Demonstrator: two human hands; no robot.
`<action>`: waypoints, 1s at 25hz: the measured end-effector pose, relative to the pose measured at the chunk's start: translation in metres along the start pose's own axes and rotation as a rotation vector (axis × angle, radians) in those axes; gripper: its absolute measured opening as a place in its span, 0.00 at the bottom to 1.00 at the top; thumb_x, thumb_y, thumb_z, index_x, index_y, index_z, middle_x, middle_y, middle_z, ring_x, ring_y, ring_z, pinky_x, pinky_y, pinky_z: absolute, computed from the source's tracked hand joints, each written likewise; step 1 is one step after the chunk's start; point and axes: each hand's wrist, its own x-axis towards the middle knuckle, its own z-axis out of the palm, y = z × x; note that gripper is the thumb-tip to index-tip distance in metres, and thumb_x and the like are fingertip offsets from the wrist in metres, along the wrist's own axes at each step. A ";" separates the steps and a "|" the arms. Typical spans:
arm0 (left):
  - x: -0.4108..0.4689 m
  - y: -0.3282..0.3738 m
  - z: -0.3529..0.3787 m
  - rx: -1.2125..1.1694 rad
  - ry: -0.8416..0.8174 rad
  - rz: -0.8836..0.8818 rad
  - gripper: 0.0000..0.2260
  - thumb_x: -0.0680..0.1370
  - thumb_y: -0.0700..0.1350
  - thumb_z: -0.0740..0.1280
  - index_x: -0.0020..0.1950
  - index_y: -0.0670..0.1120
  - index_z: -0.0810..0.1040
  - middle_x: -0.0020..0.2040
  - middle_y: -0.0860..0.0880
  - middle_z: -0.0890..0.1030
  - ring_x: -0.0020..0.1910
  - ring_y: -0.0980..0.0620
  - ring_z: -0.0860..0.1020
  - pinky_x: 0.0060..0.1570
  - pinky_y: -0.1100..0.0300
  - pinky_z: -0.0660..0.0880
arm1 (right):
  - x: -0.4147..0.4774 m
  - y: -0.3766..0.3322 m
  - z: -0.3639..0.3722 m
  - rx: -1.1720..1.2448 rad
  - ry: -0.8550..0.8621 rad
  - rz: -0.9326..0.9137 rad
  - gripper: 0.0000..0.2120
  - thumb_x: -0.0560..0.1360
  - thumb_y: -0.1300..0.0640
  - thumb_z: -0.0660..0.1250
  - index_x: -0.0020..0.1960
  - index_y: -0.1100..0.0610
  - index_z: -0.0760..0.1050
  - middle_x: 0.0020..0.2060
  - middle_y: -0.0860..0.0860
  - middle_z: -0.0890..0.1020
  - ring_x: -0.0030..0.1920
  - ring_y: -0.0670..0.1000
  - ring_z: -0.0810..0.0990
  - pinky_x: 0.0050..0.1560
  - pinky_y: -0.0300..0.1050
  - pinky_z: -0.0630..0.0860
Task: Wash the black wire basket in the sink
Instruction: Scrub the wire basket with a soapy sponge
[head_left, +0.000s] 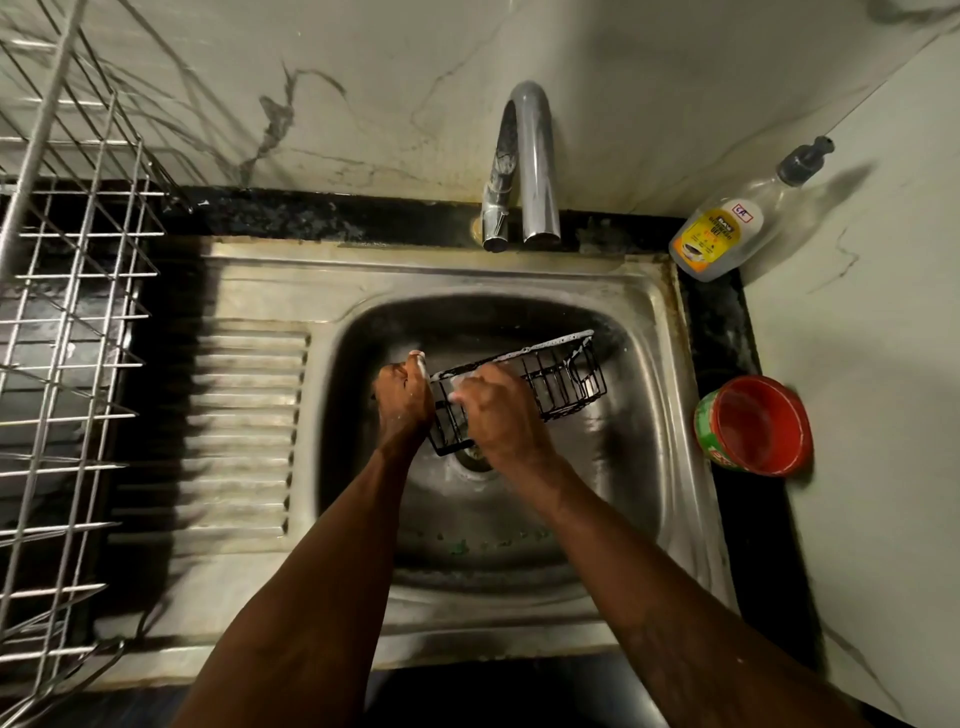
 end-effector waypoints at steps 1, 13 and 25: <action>0.000 0.000 0.000 0.006 0.006 0.006 0.20 0.84 0.48 0.63 0.32 0.49 0.67 0.33 0.46 0.72 0.36 0.48 0.72 0.42 0.49 0.73 | -0.001 -0.004 0.004 0.012 -0.011 -0.023 0.03 0.74 0.62 0.74 0.47 0.59 0.85 0.40 0.53 0.80 0.42 0.51 0.77 0.38 0.40 0.73; 0.008 -0.008 -0.001 0.171 -0.062 0.057 0.11 0.86 0.49 0.58 0.50 0.46 0.74 0.48 0.43 0.72 0.48 0.50 0.69 0.50 0.58 0.67 | 0.020 0.093 -0.037 0.012 0.288 0.441 0.10 0.76 0.66 0.63 0.48 0.61 0.83 0.42 0.58 0.84 0.44 0.58 0.81 0.44 0.42 0.72; 0.014 -0.013 0.003 0.127 -0.043 0.137 0.21 0.81 0.53 0.59 0.32 0.41 0.72 0.41 0.26 0.79 0.42 0.29 0.79 0.45 0.37 0.76 | -0.019 0.080 -0.038 -0.017 0.263 0.235 0.09 0.75 0.66 0.66 0.50 0.61 0.83 0.43 0.57 0.83 0.43 0.56 0.80 0.44 0.35 0.65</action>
